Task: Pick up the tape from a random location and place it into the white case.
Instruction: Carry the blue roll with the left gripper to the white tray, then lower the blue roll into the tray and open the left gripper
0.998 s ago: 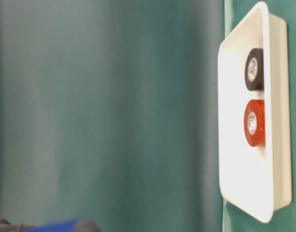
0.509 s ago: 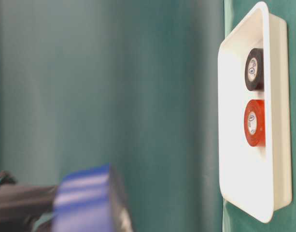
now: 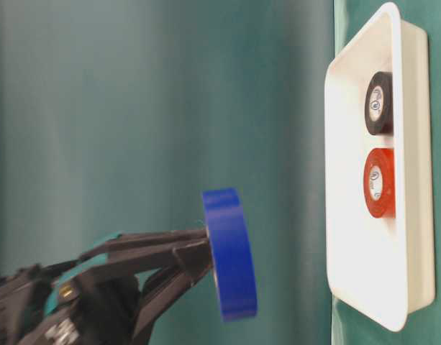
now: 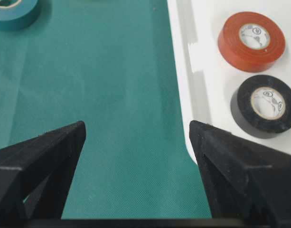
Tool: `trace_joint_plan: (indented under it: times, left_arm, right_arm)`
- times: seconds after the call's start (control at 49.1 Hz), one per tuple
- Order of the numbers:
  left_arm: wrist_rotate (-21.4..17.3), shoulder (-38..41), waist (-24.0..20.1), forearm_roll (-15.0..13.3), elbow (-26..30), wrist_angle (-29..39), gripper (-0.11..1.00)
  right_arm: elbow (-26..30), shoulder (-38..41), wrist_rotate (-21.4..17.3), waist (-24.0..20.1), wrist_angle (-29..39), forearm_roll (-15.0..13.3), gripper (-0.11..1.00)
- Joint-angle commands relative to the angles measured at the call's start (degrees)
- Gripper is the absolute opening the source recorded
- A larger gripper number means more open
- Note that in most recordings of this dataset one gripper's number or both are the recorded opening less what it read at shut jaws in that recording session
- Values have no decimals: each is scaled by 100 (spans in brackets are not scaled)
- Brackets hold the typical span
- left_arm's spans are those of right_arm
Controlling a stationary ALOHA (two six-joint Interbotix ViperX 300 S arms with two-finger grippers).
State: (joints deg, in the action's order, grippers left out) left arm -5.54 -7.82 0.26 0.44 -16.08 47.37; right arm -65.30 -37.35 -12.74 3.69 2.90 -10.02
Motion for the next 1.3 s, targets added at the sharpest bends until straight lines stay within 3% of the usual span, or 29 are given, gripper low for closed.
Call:
trace_joint_plan:
  times: [0.0, 0.509, 1.283]
  left_arm:
    - [-9, -176, -299, 9, 18, -53, 22]
    - [-18, -167, -1600, 9, -44, -404, 22]
    - [-18, -176, -1661, 0, -141, -404, 22]
  right_arm:
    - [141, 9, 18, 9, -35, -18, 86]
    - [132, 9, 18, 9, -35, -105, 86]
    - [167, 9, 9, 9, -35, -105, 86]
